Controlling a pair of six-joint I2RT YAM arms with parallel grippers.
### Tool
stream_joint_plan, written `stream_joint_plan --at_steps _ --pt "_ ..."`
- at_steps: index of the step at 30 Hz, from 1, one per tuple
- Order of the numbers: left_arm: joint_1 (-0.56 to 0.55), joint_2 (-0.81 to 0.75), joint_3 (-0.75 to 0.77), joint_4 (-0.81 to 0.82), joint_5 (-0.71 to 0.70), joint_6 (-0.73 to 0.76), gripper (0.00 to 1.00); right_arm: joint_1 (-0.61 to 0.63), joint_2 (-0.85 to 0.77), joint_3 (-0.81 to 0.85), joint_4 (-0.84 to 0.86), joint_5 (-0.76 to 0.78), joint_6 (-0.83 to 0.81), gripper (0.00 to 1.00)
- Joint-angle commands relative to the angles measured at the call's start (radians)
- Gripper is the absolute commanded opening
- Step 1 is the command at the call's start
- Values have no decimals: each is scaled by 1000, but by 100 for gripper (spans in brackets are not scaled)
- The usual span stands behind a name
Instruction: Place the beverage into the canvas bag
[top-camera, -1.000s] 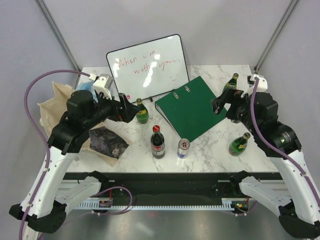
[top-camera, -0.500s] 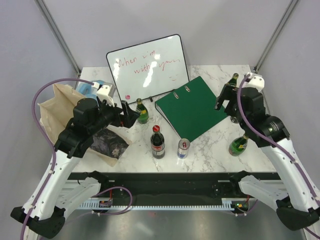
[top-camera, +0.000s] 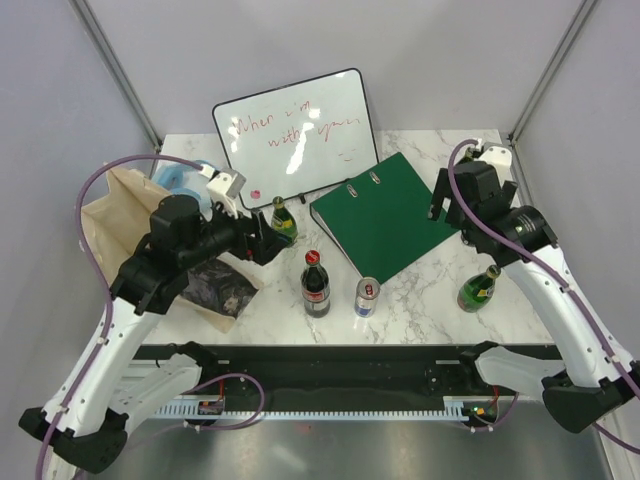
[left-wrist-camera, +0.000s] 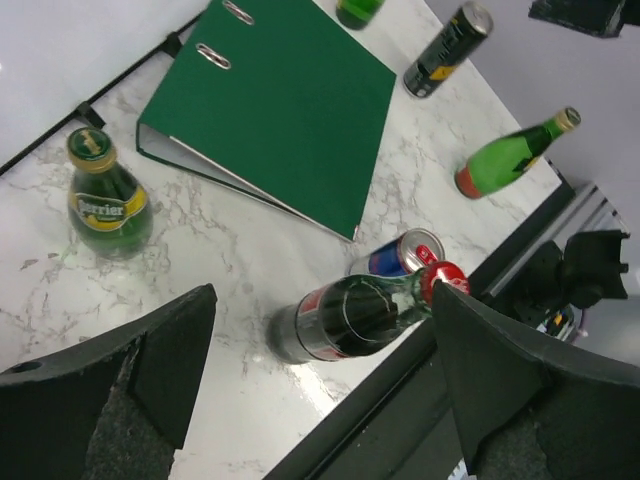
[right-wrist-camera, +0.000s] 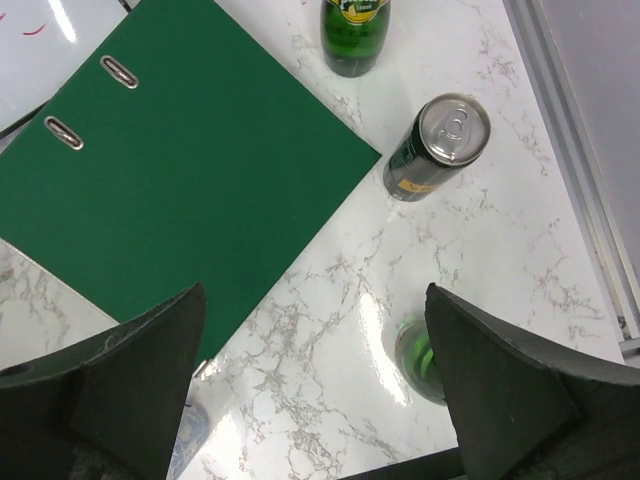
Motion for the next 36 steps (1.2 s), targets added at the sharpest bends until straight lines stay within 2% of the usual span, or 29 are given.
stream_joint_plan --at_steps 1,3,8,10,15,19,26,29,31,36 --pt "-186 57 133 -91 -112 98 95 -5 -66 -67 12 -60 -7 98" --pt "-261 64 149 -120 -205 111 95 -3 -95 -98 43 -94 -12 98" --pt "-361 106 169 -138 -295 71 84 -3 -141 -164 107 -160 -25 98" --pt "-440 120 160 -137 -401 46 82 -3 -149 -160 117 -166 -32 98" --pt "-583 181 158 -140 -544 5 84 -2 -164 -161 133 -168 -67 98" --pt "-614 169 117 -122 -661 -49 82 -5 -170 -160 143 -185 -82 98" --pt "-628 219 19 -22 -633 -64 77 -5 -199 -170 164 -205 -84 98" --pt "-635 207 -50 33 -639 -73 83 -3 -210 -172 167 -215 -84 98" --pt "-635 180 -79 58 -642 -86 100 -3 -215 -175 170 -215 -84 98" --pt "-635 88 -251 241 -635 -113 100 -3 -221 -190 176 -217 -88 98"
